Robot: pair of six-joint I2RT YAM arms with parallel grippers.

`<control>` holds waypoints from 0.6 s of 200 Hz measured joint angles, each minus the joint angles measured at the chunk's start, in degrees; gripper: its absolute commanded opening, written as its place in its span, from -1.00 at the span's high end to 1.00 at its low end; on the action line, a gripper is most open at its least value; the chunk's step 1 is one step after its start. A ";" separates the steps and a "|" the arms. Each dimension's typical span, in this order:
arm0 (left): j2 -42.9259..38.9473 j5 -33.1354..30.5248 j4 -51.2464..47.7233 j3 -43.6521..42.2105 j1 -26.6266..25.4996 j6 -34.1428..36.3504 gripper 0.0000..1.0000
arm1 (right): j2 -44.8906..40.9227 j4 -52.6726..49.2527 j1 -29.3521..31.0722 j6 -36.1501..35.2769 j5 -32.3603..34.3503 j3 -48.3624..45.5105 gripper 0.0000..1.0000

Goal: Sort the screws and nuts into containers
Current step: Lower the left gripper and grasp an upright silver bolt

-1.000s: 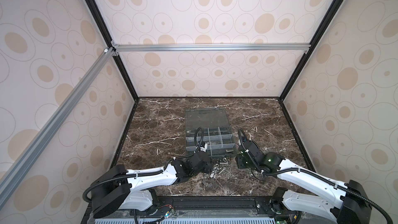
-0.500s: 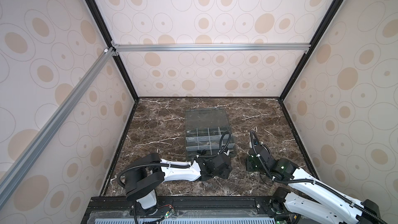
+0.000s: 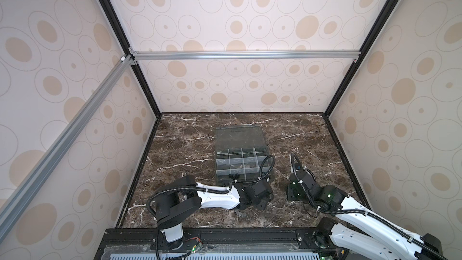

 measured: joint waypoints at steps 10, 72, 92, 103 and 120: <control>0.35 0.00 -0.31 0.37 -0.17 0.17 -0.20 | 0.00 0.00 0.00 0.00 0.00 0.00 0.31; 1.20 -0.31 -2.67 1.18 -1.05 1.22 -0.10 | -0.81 0.00 -0.02 0.26 0.00 -0.09 0.31; 1.22 -0.33 -3.15 1.18 -1.16 1.49 -0.04 | -1.25 -0.07 -0.13 0.50 0.02 -0.48 0.31; 1.25 -0.33 -3.30 1.18 -1.20 1.53 0.04 | -1.36 -0.20 -0.22 0.59 0.11 -0.63 0.31; 1.38 -0.46 -3.45 1.18 -1.31 1.66 0.14 | -1.38 -0.33 -0.24 0.66 0.13 -0.68 0.31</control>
